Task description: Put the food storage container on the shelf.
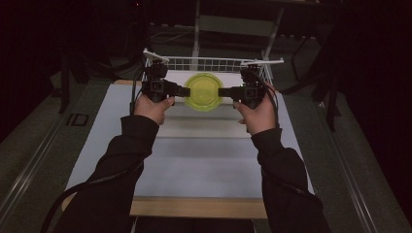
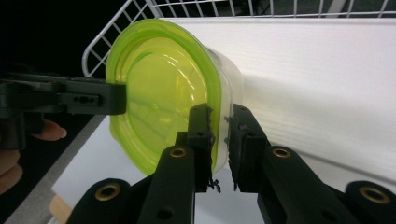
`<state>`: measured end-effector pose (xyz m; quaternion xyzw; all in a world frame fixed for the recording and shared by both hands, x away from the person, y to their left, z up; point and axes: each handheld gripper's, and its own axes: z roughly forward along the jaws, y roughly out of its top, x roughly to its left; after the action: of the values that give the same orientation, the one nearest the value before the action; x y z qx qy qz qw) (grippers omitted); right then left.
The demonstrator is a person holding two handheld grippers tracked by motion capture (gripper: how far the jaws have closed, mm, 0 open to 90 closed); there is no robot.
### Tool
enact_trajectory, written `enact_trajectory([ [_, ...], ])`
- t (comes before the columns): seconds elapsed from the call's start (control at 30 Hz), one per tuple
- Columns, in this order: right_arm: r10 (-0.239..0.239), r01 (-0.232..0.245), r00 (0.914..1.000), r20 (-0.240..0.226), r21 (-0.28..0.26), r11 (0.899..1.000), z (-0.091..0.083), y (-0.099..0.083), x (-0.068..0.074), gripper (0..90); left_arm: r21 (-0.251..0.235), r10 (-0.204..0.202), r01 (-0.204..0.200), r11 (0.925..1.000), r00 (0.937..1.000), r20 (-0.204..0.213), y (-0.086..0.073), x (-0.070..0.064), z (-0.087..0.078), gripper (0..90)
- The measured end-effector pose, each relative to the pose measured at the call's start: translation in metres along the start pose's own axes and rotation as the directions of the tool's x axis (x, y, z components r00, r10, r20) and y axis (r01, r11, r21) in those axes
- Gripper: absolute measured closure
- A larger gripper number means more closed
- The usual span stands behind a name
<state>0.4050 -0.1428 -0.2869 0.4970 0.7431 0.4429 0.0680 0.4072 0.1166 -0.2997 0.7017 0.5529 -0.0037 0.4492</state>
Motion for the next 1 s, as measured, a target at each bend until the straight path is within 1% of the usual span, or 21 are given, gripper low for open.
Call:
enact_trajectory([
  [0.03,0.004,-0.004,1.0000,0.002,0.003,1.000,0.001,0.001,-0.001,79.9,0.000,-0.008,0.008,1.0000,1.0000,-0.001,0.001,0.001,0.001,81.0],
  [0.17,0.016,-0.016,0.9998,0.012,0.009,1.000,0.005,0.004,-0.004,79.9,0.000,-0.009,0.009,1.0000,1.0000,0.000,0.002,0.002,0.004,80.9],
  [0.2,0.028,-0.028,0.9994,0.021,0.019,0.999,0.007,0.005,-0.006,79.9,0.010,-0.036,0.036,0.9993,0.9992,0.016,0.003,0.006,0.012,80.9],
  [0.23,0.024,-0.025,0.9992,0.032,0.021,0.999,0.007,0.005,-0.006,79.9,0.005,-0.035,0.035,0.9994,0.9993,0.014,0.003,0.007,0.013,80.8],
  [0.27,0.031,-0.032,0.9991,0.028,0.021,0.999,0.007,0.006,-0.007,79.9,0.009,-0.039,0.039,0.9992,0.9989,0.024,0.004,0.007,0.014,80.7],
  [0.3,0.035,-0.035,0.9990,0.029,0.020,0.999,0.007,0.006,-0.008,79.9,0.008,-0.036,0.036,0.9993,0.9990,0.027,0.005,0.007,0.014,80.8],
  [0.4,0.039,-0.040,0.9990,0.023,0.026,0.999,0.007,0.009,-0.010,79.9,0.002,-0.017,0.017,0.9998,0.9998,0.012,0.008,0.005,0.016,80.4],
  [0.43,0.041,-0.041,0.9988,0.027,0.025,0.999,0.007,0.009,-0.011,79.9,0.003,-0.017,0.017,0.9999,0.9998,0.011,0.009,0.005,0.016,80.1],
  [0.5,0.048,-0.048,0.9986,0.021,0.032,0.998,0.009,0.012,-0.013,79.9,0.002,0.004,-0.004,1.0000,1.0000,0.001,0.010,0.004,0.017,79.4],
  [0.53,0.059,-0.059,0.9981,0.020,0.033,0.998,0.009,0.013,-0.014,79.9,-0.005,0.013,-0.013,0.9999,0.9999,-0.005,0.011,0.004,0.018,78.6],
  [0.6,0.060,-0.061,0.9979,0.022,0.035,0.998,0.011,0.015,-0.015,79.8,-0.004,0.022,-0.022,0.9998,0.9998,0.000,0.012,0.005,0.018,77.5],
  [0.63,0.068,-0.069,0.9975,0.019,0.035,0.997,0.011,0.015,-0.015,79.7,-0.015,0.022,-0.022,0.9997,0.9998,-0.003,0.013,0.005,0.019,74.3],
  [0.7,0.092,-0.092,0.9958,-0.002,0.033,0.995,0.012,0.017,-0.018,79.1,-0.028,0.015,-0.015,0.9995,0.9999,0.003,0.014,0.007,0.020,73.0],
  [0.73,0.097,-0.097,0.9952,-0.010,0.033,0.995,0.013,0.017,-0.020,78.2,-0.029,0.018,-0.018,0.9994,0.9998,0.005,0.015,0.007,0.021,70.8],
  [0.77,0.099,-0.099,0.9950,-0.007,0.031,0.995,0.014,0.018,-0.021,74.8,-0.029,0.022,-0.022,0.9993,0.9997,0.003,0.015,0.006,0.022,70.2],
  [0.8,0.100,-0.099,0.9949,-0.011,0.029,0.995,0.014,0.018,-0.021,72.8,-0.041,0.031,-0.031,0.9987,0.9995,-0.006,0.016,0.005,0.022,66.3],
  [0.83,0.100,-0.100,0.9949,-0.007,0.025,0.995,0.015,0.019,-0.021,71.6,-0.043,0.029,-0.030,0.9986,0.9995,-0.009,0.016,0.005,0.023,64.8],
  [0.87,0.100,-0.099,0.9950,-0.008,0.026,0.995,0.016,0.019,-0.021,70.2,-0.046,0.029,-0.030,0.9985,0.9995,-0.010,0.017,0.004,0.024,61.3],
  [0.93,0.096,-0.096,0.9953,-0.012,0.035,0.995,0.019,0.020,-0.021,64.3,-0.056,0.039,-0.040,0.9976,0.9989,-0.024,0.018,0.004,0.026,59.5],
  [0.97,0.092,-0.091,0.9958,-0.004,0.036,0.995,0.020,0.020,-0.021,64.6,-0.062,0.037,-0.039,0.9973,0.9988,-0.033,0.018,0.003,0.027,58.3],
  [1.0,0.092,-0.092,0.9957,-0.006,0.037,0.995,0.022,0.021,-0.022,63.6,-0.058,0.035,-0.037,0.9976,0.9988,-0.035,0.018,0.003,0.028,55.3],
])
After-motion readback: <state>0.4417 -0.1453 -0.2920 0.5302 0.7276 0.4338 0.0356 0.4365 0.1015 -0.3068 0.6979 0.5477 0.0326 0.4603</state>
